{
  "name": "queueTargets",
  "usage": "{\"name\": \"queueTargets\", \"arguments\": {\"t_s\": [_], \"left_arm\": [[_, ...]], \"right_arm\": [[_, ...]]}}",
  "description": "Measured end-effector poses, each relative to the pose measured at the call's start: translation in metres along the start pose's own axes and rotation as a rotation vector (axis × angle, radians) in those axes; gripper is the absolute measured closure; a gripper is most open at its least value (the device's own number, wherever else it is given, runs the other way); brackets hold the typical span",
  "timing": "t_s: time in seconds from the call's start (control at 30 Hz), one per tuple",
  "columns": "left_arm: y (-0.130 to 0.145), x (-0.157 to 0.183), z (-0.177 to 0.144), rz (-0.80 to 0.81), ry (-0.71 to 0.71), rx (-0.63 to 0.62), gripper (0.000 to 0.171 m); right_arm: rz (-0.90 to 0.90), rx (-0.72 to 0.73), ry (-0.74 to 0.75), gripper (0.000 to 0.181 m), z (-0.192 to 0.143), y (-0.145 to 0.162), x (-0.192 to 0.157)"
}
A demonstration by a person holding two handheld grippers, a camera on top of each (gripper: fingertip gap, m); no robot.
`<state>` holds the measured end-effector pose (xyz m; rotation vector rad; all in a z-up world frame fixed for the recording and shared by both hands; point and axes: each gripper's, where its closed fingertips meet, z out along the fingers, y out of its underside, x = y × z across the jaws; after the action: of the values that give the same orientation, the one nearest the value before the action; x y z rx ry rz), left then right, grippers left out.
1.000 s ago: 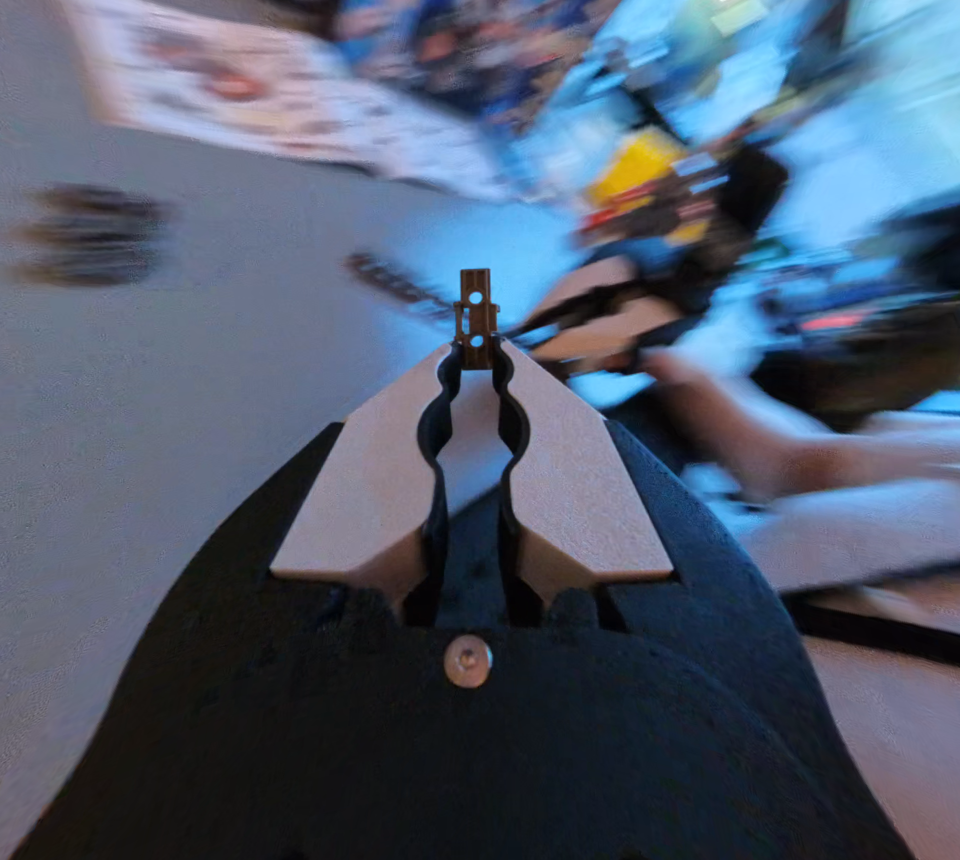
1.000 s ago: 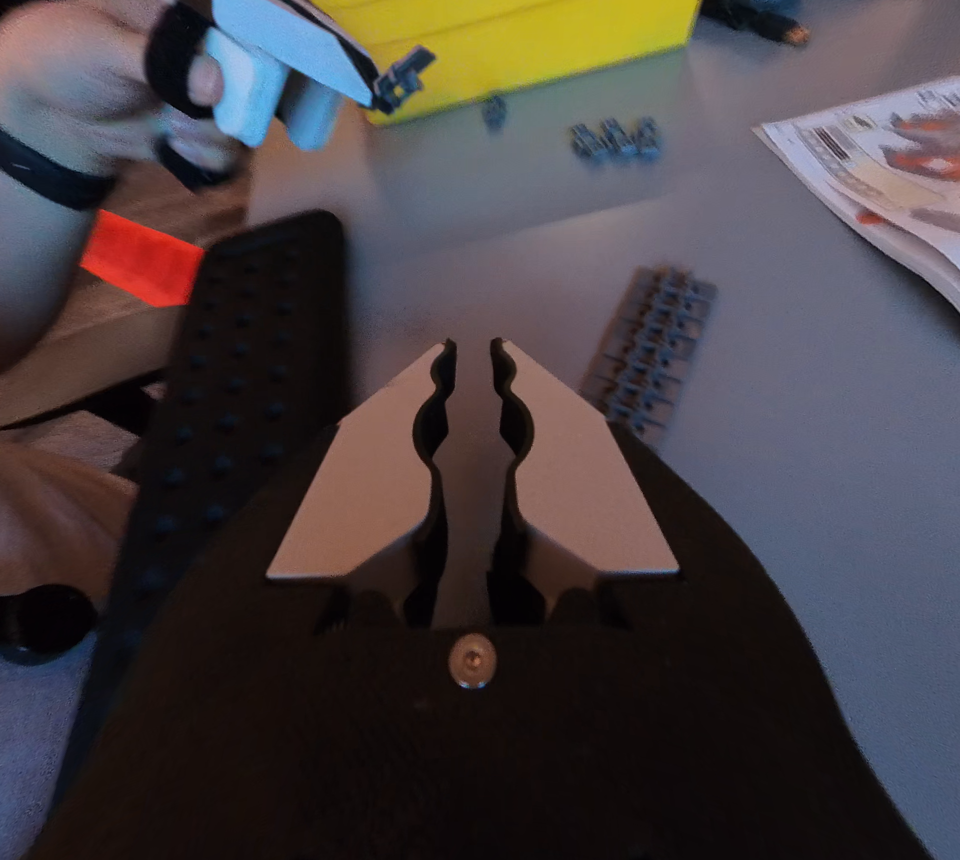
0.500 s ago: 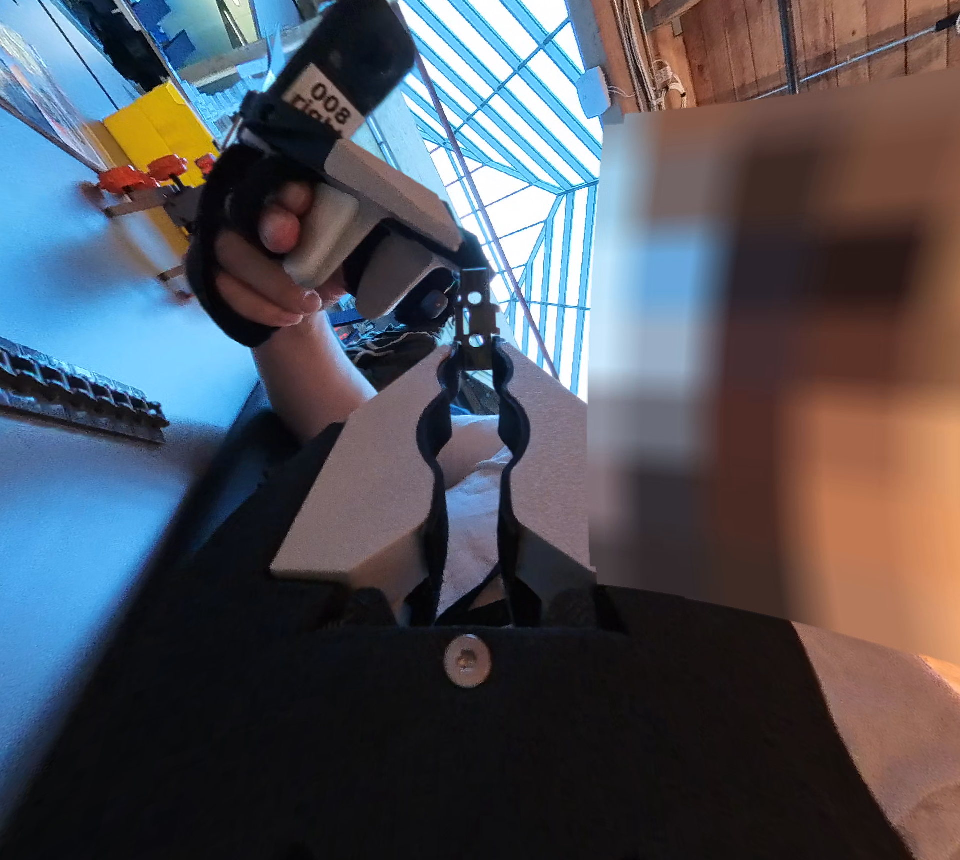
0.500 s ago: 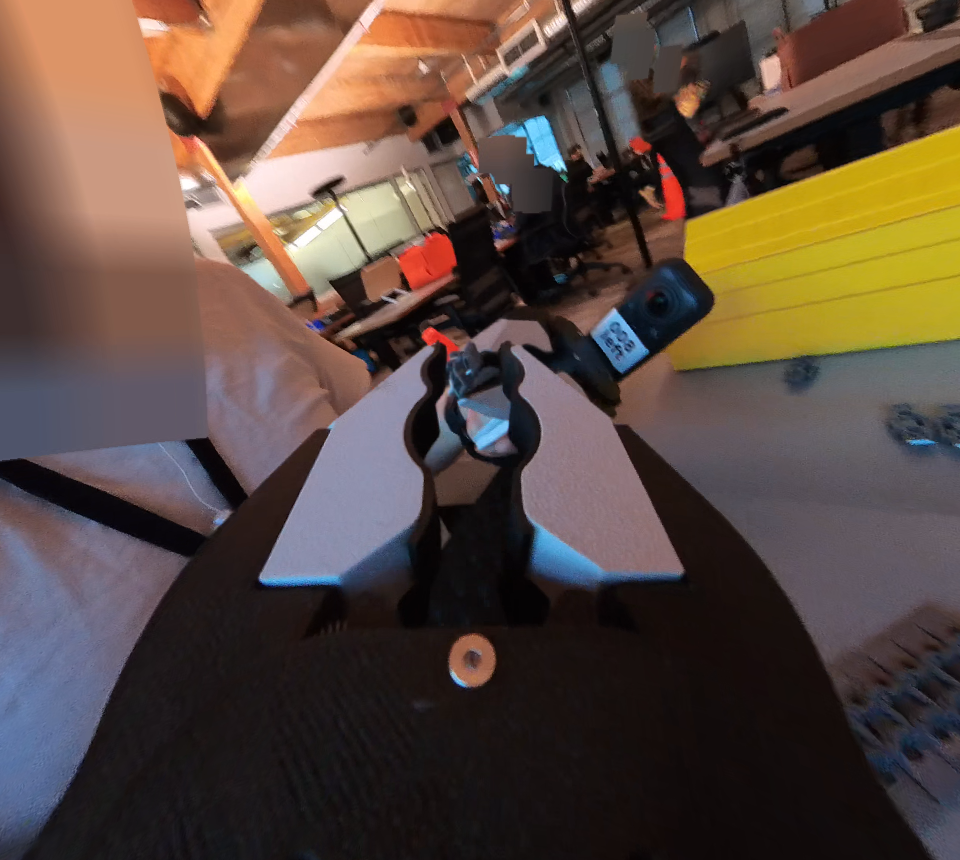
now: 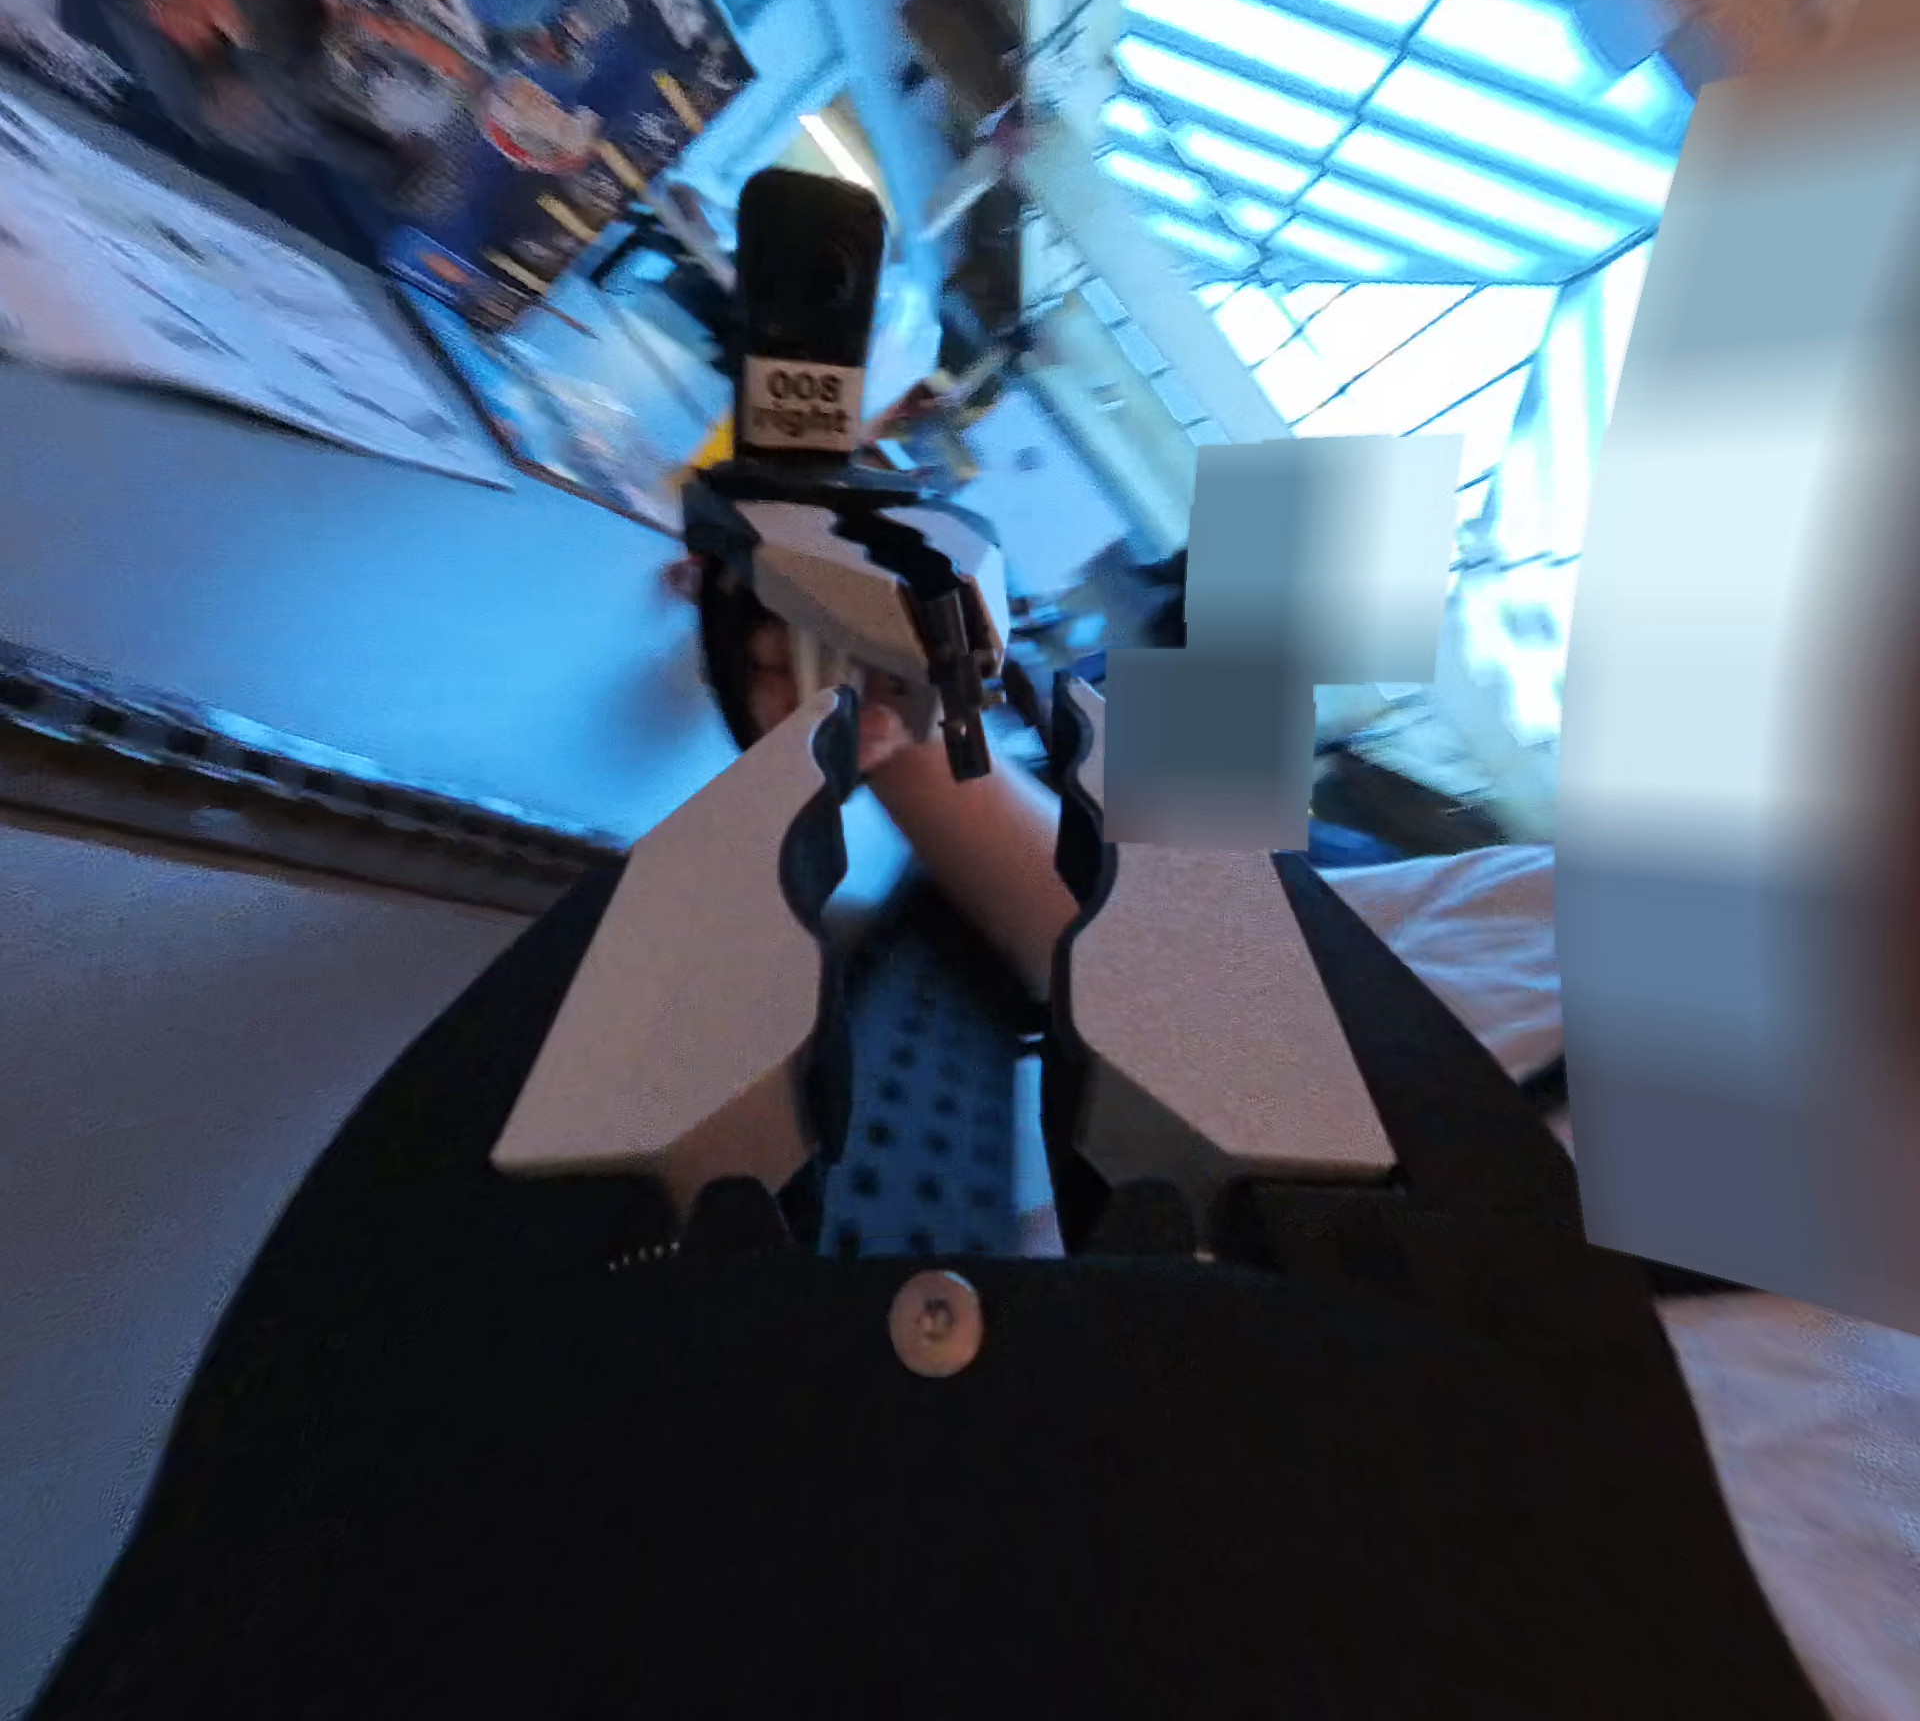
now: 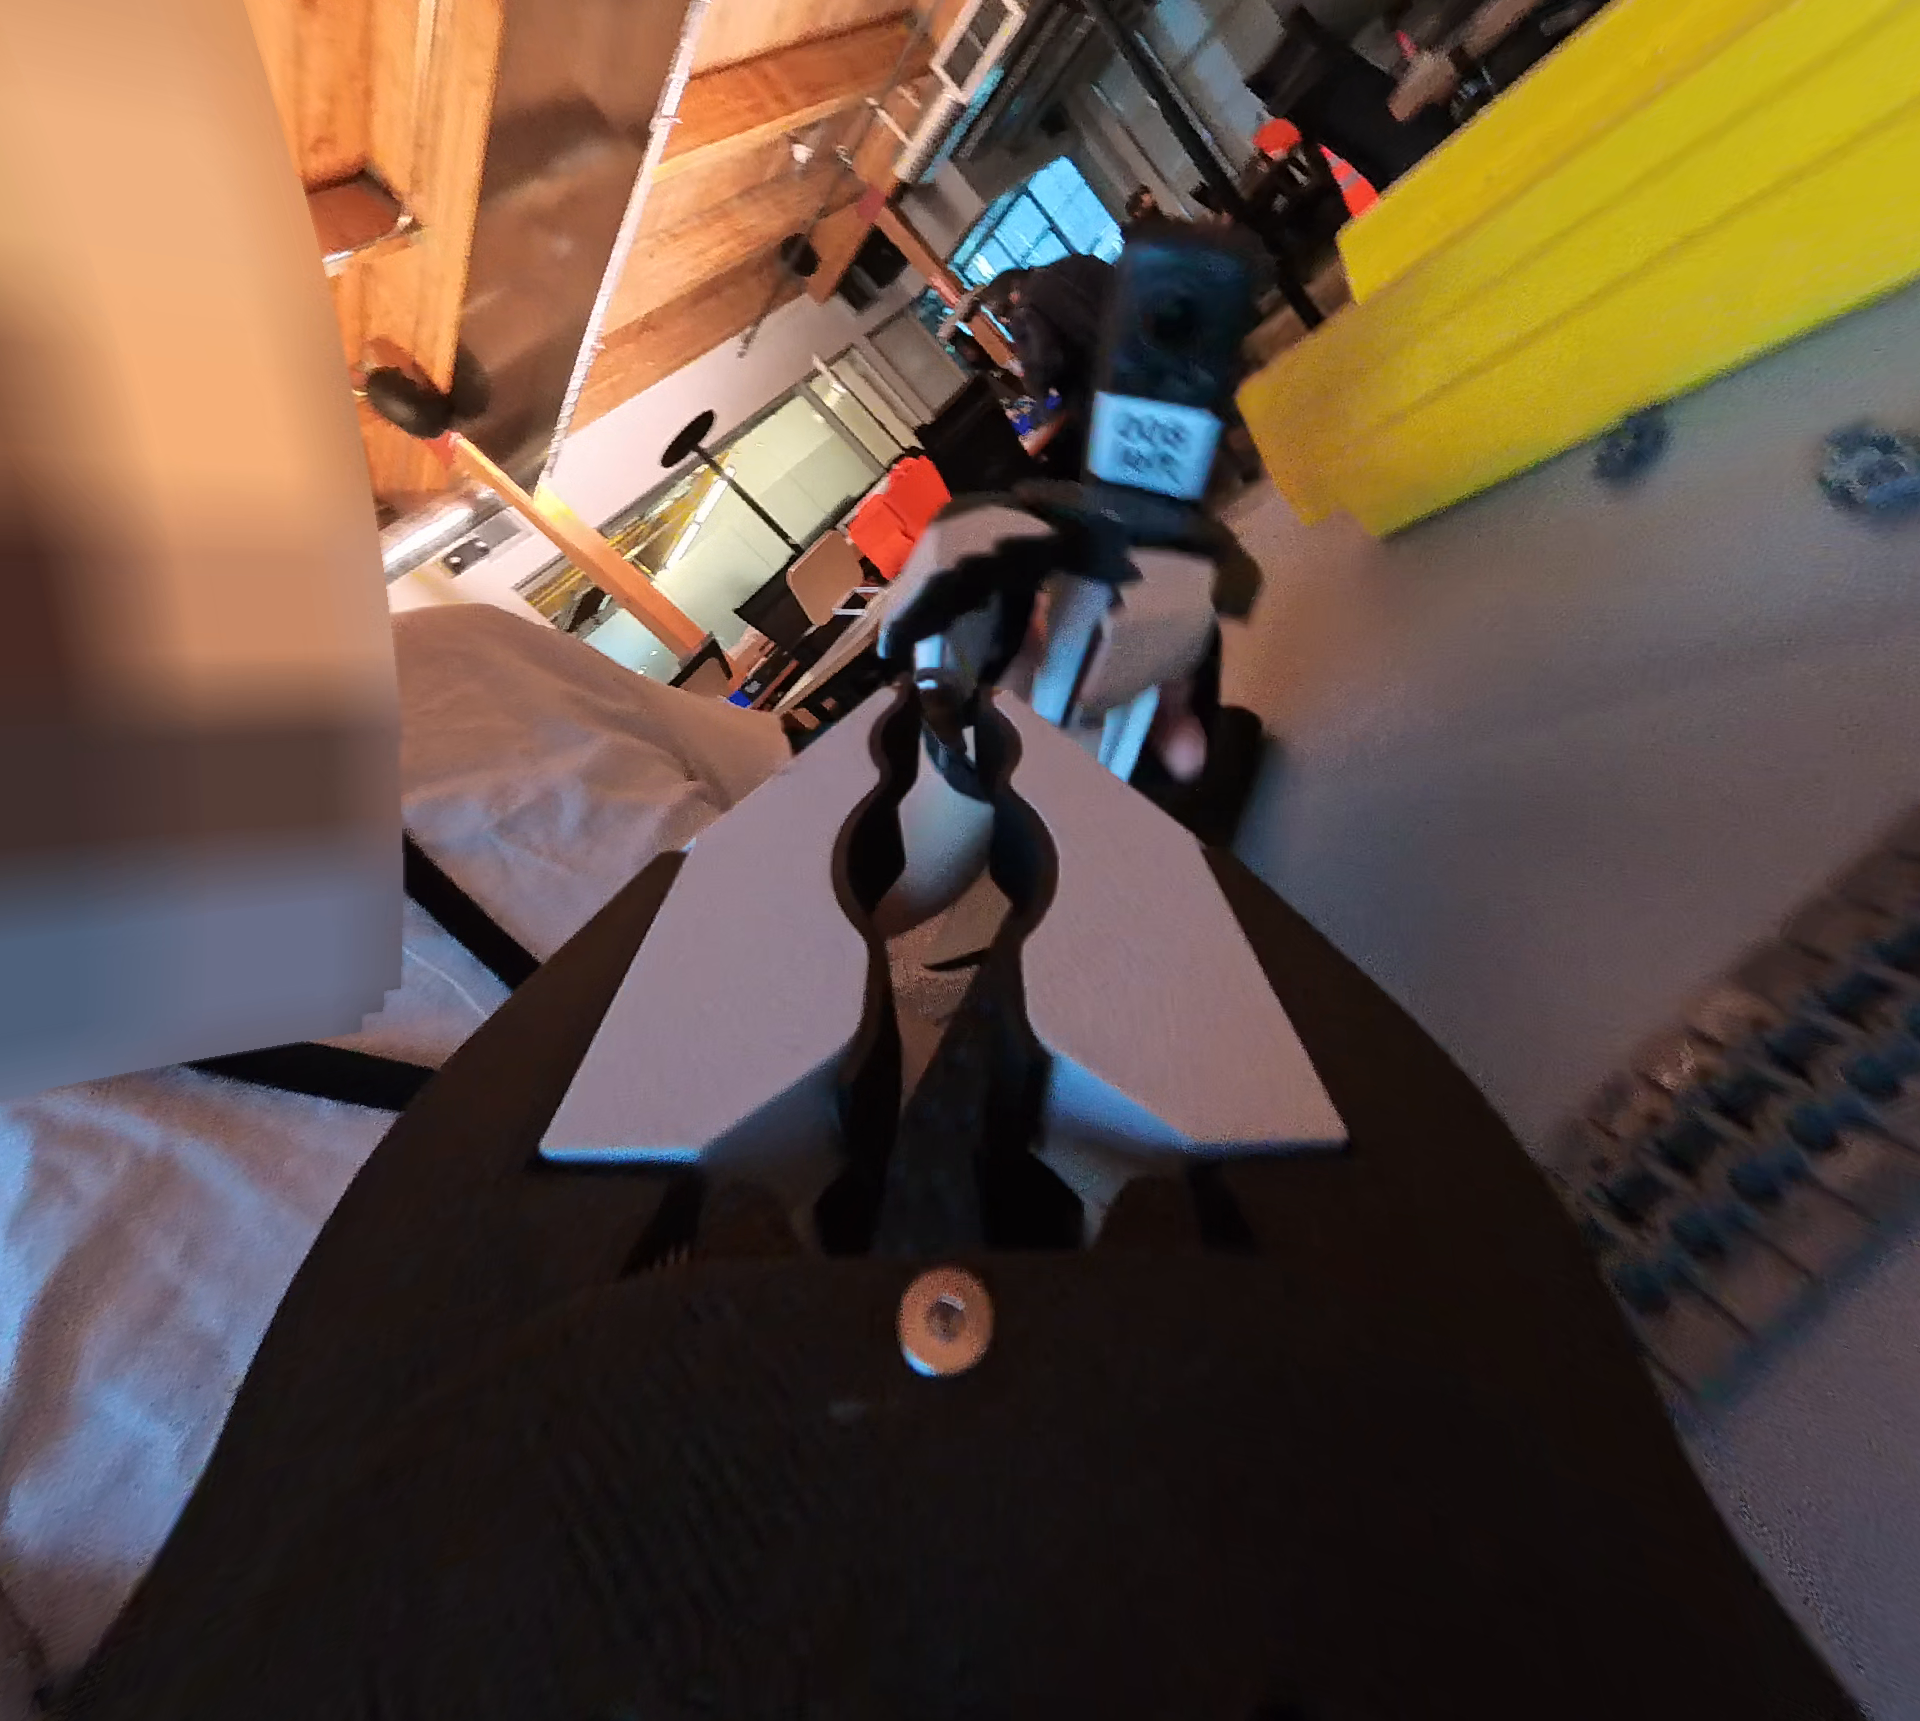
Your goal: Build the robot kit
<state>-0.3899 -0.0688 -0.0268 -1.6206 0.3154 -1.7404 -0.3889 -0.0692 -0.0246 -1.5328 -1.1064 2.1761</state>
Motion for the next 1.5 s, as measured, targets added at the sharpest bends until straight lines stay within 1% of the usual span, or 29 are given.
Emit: {"name": "queueTargets", "arguments": {"t_s": [0.03,0.07,0.13,0.2,0.23,0.3,0.37,0.43,0.53,0.6,0.63,0.67,0.8,0.97,1.07,1.13,1.2,1.23,1.27,1.3,1.4,1.5], "left_arm": [[-0.003,-0.004,-0.002,0.092,-0.069,-0.023,0.140],[-0.005,-0.007,-0.004,0.166,-0.126,-0.050,0.144],[-0.004,-0.010,-0.005,0.244,-0.186,-0.132,0.144],[0.002,-0.012,-0.004,0.241,-0.208,-0.219,0.149],[0.003,-0.012,-0.003,0.237,-0.209,-0.239,0.154],[0.004,-0.015,-0.002,0.234,-0.222,-0.266,0.162],[0.009,-0.022,-0.003,0.234,-0.254,-0.302,0.162],[0.009,-0.028,-0.004,0.221,-0.277,-0.307,0.152],[0.012,-0.031,-0.003,0.211,-0.288,-0.322,0.145],[0.016,-0.034,-0.003,0.205,-0.298,-0.348,0.153],[0.017,-0.033,-0.002,0.208,-0.291,-0.354,0.161],[0.018,-0.033,-0.001,0.210,-0.286,-0.357,0.165],[0.015,-0.035,0.000,0.191,-0.282,-0.337,0.166],[0.005,-0.029,-0.001,0.133,-0.225,-0.247,0.166],[0.000,-0.027,-0.003,0.129,-0.216,-0.211,0.166],[0.000,-0.027,-0.003,0.124,-0.212,-0.202,0.166],[0.000,-0.026,-0.002,0.127,-0.208,-0.196,0.166],[-0.001,-0.026,-0.001,0.131,-0.207,-0.187,0.166],[-0.001,-0.027,0.000,0.134,-0.211,-0.185,0.166],[0.000,-0.029,-0.001,0.142,-0.224,-0.186,0.166],[0.001,-0.032,0.000,0.149,-0.236,-0.189,0.166],[0.003,-0.033,0.001,0.137,-0.234,-0.193,0.159]], "right_arm": [[0.014,-0.010,0.020,0.174,-0.001,0.002,0.005],[0.023,-0.012,0.029,0.173,-0.001,0.003,0.008],[0.045,-0.017,0.046,0.173,0.000,0.004,0.013],[0.046,-0.017,0.064,0.173,0.000,0.004,0.016],[0.043,-0.022,0.077,0.173,0.001,0.006,0.018],[0.033,-0.026,0.089,0.173,0.001,0.007,0.019],[0.029,-0.033,0.113,0.174,0.001,0.009,0.023],[0.011,-0.034,0.147,0.173,0.000,0.009,0.027],[0.006,-0.035,0.153,0.174,0.002,0.009,0.028],[0.004,-0.041,0.183,0.174,0.002,0.010,0.033],[0.004,-0.043,0.197,0.174,0.002,0.011,0.036],[0.004,-0.041,0.204,0.174,0.001,0.011,0.038],[0.012,-0.019,0.205,0.174,-0.001,0.009,0.039],[-0.014,0.036,0.204,0.168,-0.006,-0.002,0.037],[-0.007,0.006,0.208,0.167,-0.008,0.004,0.040],[0.006,-0.010,0.176,0.165,-0.001,0.009,0.037],[0.003,-0.035,0.177,0.164,0.005,0.014,0.037],[-0.005,-0.053,0.184,0.165,0.007,0.017,0.038],[-0.019,-0.063,0.192,0.170,0.009,0.019,0.039],[-0.038,-0.071,0.182,0.181,0.010,0.020,0.036],[-0.059,-0.095,0.240,0.181,0.007,0.022,0.042],[-0.060,-0.105,0.263,0.181,0.005,0.023,0.044]]}}
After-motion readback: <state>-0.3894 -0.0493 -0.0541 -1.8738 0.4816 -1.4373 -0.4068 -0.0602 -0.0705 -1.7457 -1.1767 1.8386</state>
